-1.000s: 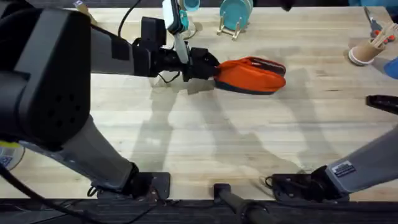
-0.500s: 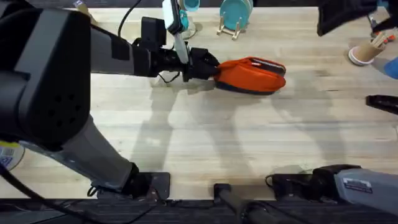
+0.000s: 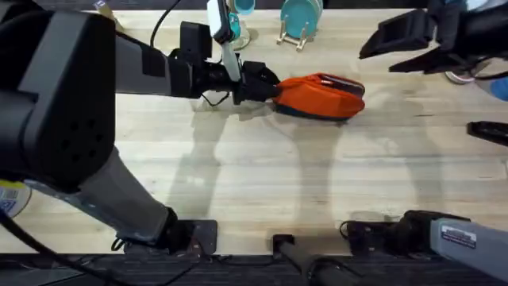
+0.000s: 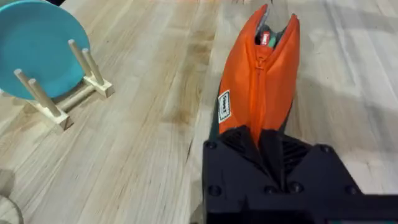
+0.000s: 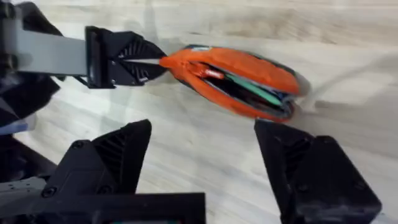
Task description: Unzip the bag, pick up the pens from the table one at a time and place them inside, then zip the bag closed.
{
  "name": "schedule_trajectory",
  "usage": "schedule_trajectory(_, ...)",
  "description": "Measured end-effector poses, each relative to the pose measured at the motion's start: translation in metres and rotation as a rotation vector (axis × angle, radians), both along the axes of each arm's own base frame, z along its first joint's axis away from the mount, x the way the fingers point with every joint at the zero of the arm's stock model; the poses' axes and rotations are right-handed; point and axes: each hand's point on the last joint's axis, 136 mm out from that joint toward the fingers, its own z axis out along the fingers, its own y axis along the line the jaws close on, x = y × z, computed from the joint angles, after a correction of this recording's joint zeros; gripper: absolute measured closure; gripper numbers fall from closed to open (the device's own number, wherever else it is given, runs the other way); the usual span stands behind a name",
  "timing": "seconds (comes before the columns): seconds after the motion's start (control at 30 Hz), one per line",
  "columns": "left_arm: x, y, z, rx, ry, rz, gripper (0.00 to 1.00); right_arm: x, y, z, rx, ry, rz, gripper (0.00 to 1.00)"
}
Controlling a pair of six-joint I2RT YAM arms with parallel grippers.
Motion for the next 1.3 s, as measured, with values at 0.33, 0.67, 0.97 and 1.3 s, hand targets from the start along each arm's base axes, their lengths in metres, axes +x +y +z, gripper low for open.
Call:
schedule_trajectory(0.33, 0.000, 0.000, 0.000, 0.000, 0.000, 0.000, 0.959, 0.011, 0.016, -0.036, 0.085, 0.093, 0.023, 0.006)
schedule_trajectory(0.67, 0.000, 0.000, 0.000, 0.000, 0.000, 0.000, 0.959, 0.031, 0.041, -0.077, 0.097, 0.170, 0.095, 0.006)
schedule_trajectory(0.97, 0.000, 0.000, 0.000, 0.001, 0.000, 0.001, 0.960, 0.038, 0.052, -0.095, 0.102, 0.207, 0.109, 0.006)
schedule_trajectory(1.3, 0.000, 0.000, 0.000, 0.001, 0.000, 0.001, 0.960, 0.047, 0.079, -0.095, 0.128, 0.177, 0.141, 0.006)
